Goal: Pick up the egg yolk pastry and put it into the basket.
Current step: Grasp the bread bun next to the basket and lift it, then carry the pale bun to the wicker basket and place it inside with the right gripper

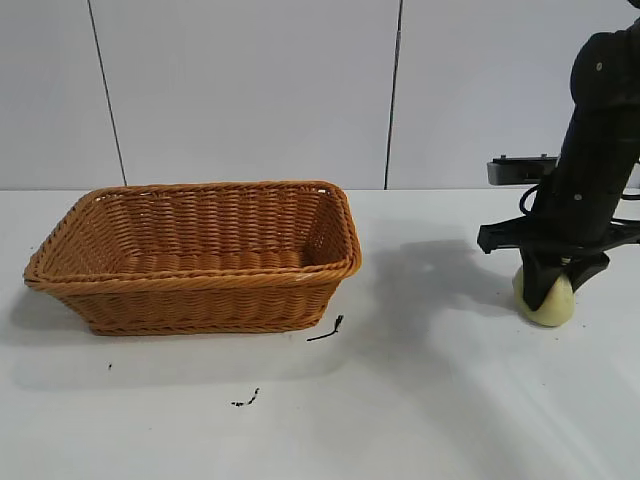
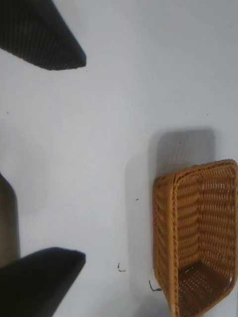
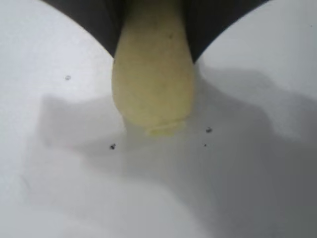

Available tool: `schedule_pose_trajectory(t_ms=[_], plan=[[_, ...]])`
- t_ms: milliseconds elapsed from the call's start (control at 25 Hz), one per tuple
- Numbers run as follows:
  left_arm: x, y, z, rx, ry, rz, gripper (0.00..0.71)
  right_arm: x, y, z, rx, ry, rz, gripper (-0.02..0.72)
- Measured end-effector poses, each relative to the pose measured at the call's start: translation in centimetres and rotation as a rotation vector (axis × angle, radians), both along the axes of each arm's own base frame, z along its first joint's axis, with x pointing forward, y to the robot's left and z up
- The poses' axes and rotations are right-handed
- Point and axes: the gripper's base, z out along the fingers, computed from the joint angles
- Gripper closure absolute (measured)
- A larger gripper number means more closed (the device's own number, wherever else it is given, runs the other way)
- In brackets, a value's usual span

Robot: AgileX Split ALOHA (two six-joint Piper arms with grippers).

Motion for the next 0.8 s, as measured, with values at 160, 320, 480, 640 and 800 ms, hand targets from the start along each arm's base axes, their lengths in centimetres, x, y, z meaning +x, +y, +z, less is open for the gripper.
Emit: schedule_pose_trajectory(t_ms=[160,320,480,640,800], plan=[[0.0,0.0,0.0,0.0,0.0,0.0,0.015,0.4,0.0,5.8,0.004,-0.087,0.003,0.566],[0.0,0.0,0.0,0.0,0.0,0.0,0.015,0.0,-0.1,10.0,-0.005,-0.119,0.007,0.566],[0.0,0.0,0.0,0.0,0.0,0.0,0.015,0.0,-0.1,12.1,-0.005,-0.126,0.007,0.566],[0.0,0.0,0.0,0.0,0.0,0.0,0.015,0.2,-0.1,13.8,-0.004,-0.143,0.007,0.566],[0.0,0.0,0.0,0.0,0.0,0.0,0.015,0.5,0.4,15.3,0.006,-0.194,0.017,0.568]])
